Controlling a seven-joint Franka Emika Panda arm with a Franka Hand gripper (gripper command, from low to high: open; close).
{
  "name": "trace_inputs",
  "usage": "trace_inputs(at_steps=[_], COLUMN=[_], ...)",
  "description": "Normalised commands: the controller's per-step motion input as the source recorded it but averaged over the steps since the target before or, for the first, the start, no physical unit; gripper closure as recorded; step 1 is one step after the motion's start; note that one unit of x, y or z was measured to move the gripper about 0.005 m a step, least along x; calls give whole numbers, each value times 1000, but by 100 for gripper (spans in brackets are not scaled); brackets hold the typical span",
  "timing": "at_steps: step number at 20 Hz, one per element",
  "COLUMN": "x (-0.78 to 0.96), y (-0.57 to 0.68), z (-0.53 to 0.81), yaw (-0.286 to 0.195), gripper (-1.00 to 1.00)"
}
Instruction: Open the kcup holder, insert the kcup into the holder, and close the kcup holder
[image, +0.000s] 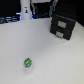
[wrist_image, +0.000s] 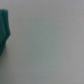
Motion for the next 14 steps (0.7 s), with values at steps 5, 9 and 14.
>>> trace_inputs(at_steps=[5,9,14], x=[-129,-54,-49], y=[753,811,841], z=[70,23,-4], yaw=[-181,-188,-182], gripper=[-100,-100,-100])
